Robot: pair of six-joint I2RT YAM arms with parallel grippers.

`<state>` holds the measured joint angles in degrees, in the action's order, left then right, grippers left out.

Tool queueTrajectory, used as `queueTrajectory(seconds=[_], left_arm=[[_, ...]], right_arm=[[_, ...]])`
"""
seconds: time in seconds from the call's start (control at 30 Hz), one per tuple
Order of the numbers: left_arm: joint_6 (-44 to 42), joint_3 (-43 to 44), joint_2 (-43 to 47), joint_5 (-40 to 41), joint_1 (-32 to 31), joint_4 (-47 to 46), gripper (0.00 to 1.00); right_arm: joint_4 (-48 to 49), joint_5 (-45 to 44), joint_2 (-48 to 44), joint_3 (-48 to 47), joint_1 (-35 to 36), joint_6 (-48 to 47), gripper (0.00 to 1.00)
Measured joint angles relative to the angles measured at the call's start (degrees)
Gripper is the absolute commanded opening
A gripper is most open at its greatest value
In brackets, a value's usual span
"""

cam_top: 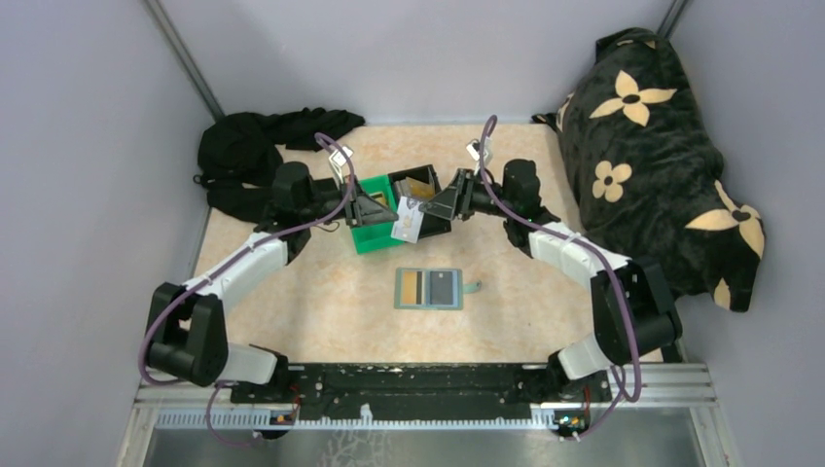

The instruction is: Take the credit cards out of the card holder

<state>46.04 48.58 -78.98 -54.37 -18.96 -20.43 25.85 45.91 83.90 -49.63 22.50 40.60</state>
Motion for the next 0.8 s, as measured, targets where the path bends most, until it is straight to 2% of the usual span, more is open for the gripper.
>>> queueTrajectory(seconds=[0.1,0.17,0.3,0.43,0.5,0.53,0.7,0.73,0.77,0.8], left_arm=[[-0.2,0.0,-0.4,-0.7,0.0,0.0,0.00],[-0.3,0.0,-0.8,-0.8,0.0,0.0,0.00],[-0.6,0.0,-1.4,-1.4,0.2,0.1,0.00],[-0.6,-0.4,-1.9,-2.3,0.4,0.2,0.00],[-0.6,-0.6,-1.9,-2.4,0.4,0.2,0.00],[-0.6,-0.7,-1.9,-2.5,0.4,0.2,0.00],[-0.7,-0.7,-1.9,-2.7,0.3,0.2,0.00],[-0.7,-0.7,-1.9,-2.7,0.3,0.2,0.00],[-0.7,-0.7,-1.9,-2.7,0.3,0.2,0.00],[-0.7,-0.7,-1.9,-2.7,0.3,0.2,0.00]], right_arm=[[1.3,0.7,1.3,-0.8,0.1,0.9,0.11],[2.0,1.0,2.1,-1.2,0.2,1.2,0.01],[4.2,1.9,3.2,-1.3,0.2,2.8,0.00],[10.4,3.3,4.0,-1.3,0.1,6.5,0.01],[13.9,4.3,4.3,-1.1,0.1,8.8,0.17],[15.8,4.9,4.4,-0.8,0.2,10.0,0.21],[21.5,7.0,5.4,0.6,0.2,13.6,0.22],[21.9,7.2,5.6,0.6,0.2,14.1,0.17],[22.4,7.6,5.8,0.6,0.2,14.2,0.06],[22.6,7.9,5.9,0.6,0.2,14.5,0.00]])
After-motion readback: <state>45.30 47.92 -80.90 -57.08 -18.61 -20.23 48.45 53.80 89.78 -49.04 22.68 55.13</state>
